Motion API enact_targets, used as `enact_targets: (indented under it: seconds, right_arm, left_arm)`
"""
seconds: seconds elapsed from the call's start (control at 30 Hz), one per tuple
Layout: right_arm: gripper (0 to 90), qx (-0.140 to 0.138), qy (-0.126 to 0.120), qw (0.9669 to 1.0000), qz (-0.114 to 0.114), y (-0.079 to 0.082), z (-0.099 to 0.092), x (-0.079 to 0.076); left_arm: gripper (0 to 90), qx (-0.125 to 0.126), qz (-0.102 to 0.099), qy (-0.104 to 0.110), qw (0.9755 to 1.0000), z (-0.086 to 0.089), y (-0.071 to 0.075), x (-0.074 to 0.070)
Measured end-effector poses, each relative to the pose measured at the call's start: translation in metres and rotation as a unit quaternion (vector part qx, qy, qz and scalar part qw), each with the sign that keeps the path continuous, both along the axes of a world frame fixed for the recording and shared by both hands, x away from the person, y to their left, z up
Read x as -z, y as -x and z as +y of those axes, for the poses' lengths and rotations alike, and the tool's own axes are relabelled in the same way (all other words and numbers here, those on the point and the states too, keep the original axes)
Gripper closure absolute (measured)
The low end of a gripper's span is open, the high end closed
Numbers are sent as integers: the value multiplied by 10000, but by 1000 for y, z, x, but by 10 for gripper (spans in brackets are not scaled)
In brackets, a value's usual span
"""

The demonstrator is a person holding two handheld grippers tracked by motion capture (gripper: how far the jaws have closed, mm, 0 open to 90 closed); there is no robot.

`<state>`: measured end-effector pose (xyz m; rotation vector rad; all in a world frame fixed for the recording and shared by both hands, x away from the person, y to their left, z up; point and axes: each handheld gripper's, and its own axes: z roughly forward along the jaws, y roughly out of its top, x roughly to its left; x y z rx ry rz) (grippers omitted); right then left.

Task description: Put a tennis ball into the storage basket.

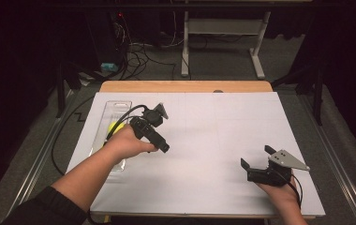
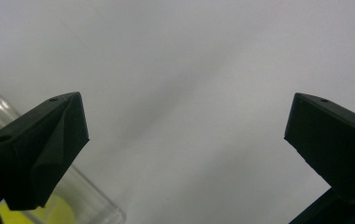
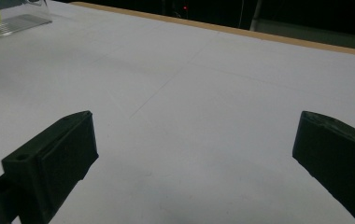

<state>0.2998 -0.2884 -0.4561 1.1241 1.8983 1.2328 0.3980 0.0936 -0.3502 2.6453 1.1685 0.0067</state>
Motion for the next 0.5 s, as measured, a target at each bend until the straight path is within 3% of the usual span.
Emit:
enact_targets:
  seconds: [0.1, 0.17, 0.33, 0.43, 0.5]
  right_arm:
    - [0, 2, -2, 10000, 0, 0, 0, 0]
    - [0, -3, 3, 10000, -7, 0, 0, 0]
    - [0, -20, 7, 10000, -21, 1, 1, -1]
    - [0, -26, 6, 10000, -12, 1, 1, -1]
    - [0, -30, 10, 10000, -7, 1, 1, 0]
  left_arm:
    - [6, -11, -123, 243, 9996, -4, 5, 10]
    - [6, -1, -254, 293, 9992, -6, 8, 21]
    - [5, -163, -576, 578, 9965, -8, 18, 51]
    - [5, -224, -544, 859, 9946, -8, 26, 67]
    - [5, -236, -642, 828, 9942, -8, 30, 73]
